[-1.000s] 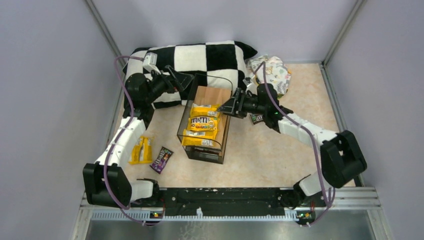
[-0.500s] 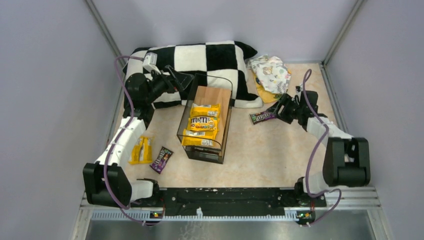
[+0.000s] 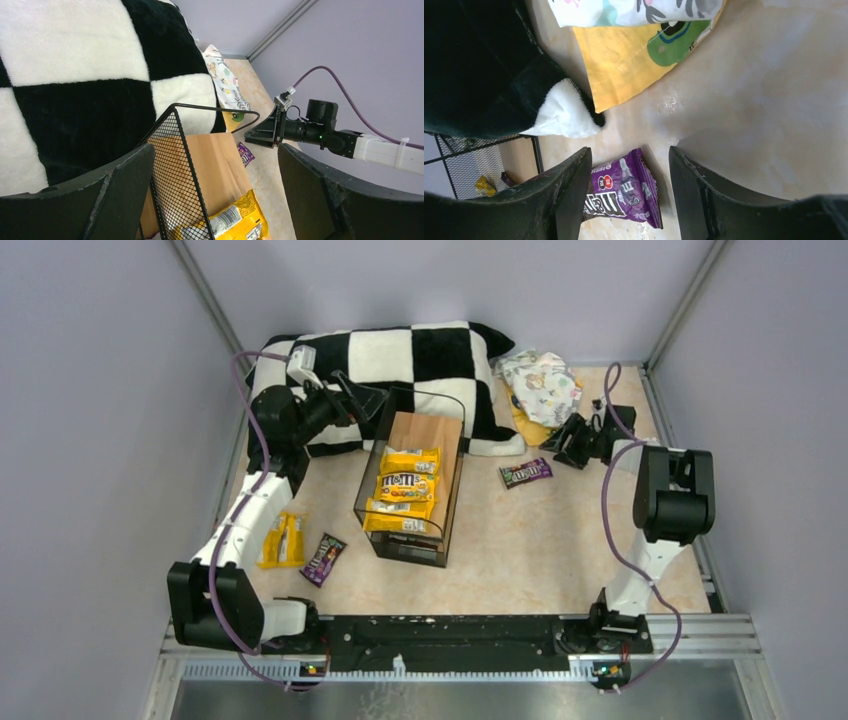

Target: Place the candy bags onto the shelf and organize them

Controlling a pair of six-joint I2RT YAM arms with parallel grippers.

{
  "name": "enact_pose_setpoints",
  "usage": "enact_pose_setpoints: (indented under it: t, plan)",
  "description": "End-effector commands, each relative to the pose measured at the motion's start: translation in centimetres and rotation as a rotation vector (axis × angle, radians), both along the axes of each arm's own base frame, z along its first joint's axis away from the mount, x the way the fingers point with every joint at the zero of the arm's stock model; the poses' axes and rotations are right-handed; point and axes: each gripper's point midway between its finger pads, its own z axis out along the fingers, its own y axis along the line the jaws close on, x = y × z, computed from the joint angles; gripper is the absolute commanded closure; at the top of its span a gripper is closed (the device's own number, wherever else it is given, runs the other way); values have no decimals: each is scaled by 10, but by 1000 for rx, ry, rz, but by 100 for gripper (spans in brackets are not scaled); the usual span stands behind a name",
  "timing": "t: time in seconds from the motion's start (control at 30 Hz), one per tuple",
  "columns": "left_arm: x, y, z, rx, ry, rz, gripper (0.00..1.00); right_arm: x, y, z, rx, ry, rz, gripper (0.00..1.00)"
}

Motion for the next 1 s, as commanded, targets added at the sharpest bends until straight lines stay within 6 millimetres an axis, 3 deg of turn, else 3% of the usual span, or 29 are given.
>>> enact_pose_setpoints:
  t: [0.0, 0.37, 0.8, 0.97]
  plan:
    - [2, 0, 13, -8, -46, -15, 1, 1, 13, 0, 80, -38, 52, 42]
    - [2, -1, 10, -19, -33, -22, 1, -68, 67, 3, 278, -38, 145, 46]
    - [3, -2, 7, -21, -24, -27, 1, -108, 55, -17, 172, 77, 105, 44]
    - [2, -3, 9, -26, -24, -32, 1, -114, 67, -17, 237, 77, 89, 43]
